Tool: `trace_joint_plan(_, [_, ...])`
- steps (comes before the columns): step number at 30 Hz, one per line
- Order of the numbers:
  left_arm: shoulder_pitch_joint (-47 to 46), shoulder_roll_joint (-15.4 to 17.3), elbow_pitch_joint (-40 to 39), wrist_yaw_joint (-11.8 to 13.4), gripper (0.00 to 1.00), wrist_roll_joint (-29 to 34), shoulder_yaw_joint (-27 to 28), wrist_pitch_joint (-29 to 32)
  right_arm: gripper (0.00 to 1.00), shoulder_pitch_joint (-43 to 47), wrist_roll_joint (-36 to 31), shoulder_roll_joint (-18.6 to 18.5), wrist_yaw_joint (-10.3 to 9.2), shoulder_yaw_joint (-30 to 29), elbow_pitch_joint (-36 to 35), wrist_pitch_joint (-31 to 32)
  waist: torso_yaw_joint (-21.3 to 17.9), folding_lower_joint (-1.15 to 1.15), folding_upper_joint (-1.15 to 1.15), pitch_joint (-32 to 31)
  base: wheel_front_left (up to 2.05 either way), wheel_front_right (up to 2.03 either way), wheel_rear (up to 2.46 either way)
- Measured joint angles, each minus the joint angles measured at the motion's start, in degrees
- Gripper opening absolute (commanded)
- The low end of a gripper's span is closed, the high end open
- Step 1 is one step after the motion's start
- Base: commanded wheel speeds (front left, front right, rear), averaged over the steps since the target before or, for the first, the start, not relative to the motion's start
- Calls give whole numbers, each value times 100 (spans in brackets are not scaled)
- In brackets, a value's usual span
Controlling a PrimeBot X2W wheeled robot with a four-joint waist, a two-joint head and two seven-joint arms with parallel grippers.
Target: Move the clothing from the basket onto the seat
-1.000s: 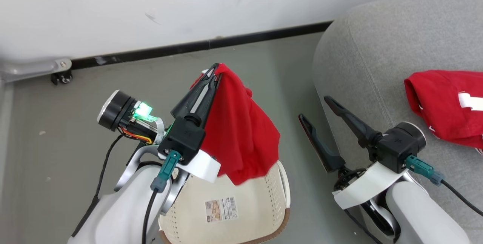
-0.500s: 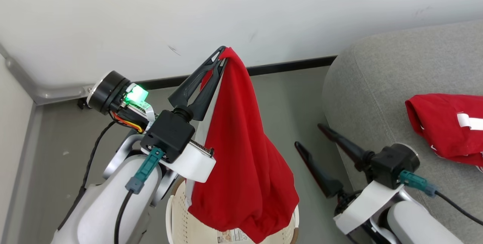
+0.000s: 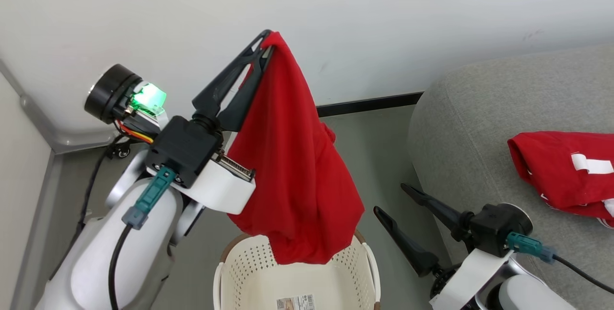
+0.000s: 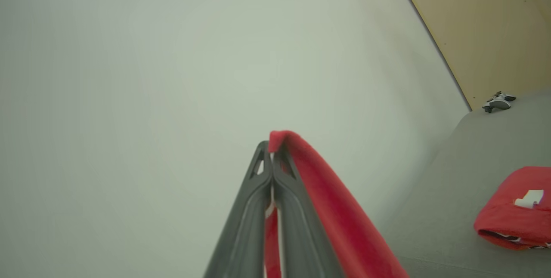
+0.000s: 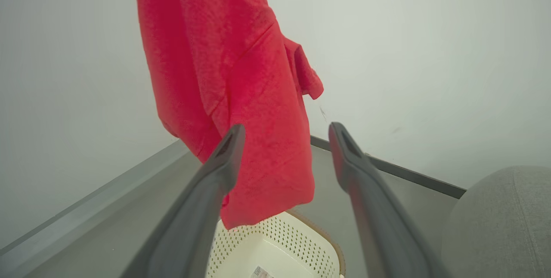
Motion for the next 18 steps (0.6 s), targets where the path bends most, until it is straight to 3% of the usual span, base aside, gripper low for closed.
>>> trace_joint_plan(11, [-222,27,-83,-163,0,-60,9,121,100,2,314,-115,0,68,-165,108,-51,0,0,27,0,0,0])
trace_joint_plan(18, [-378,7,-140,-250,0,-59,-65,130,100,-18,659,-100,0,580,-244,189,-10,0,0,16,0,0,0])
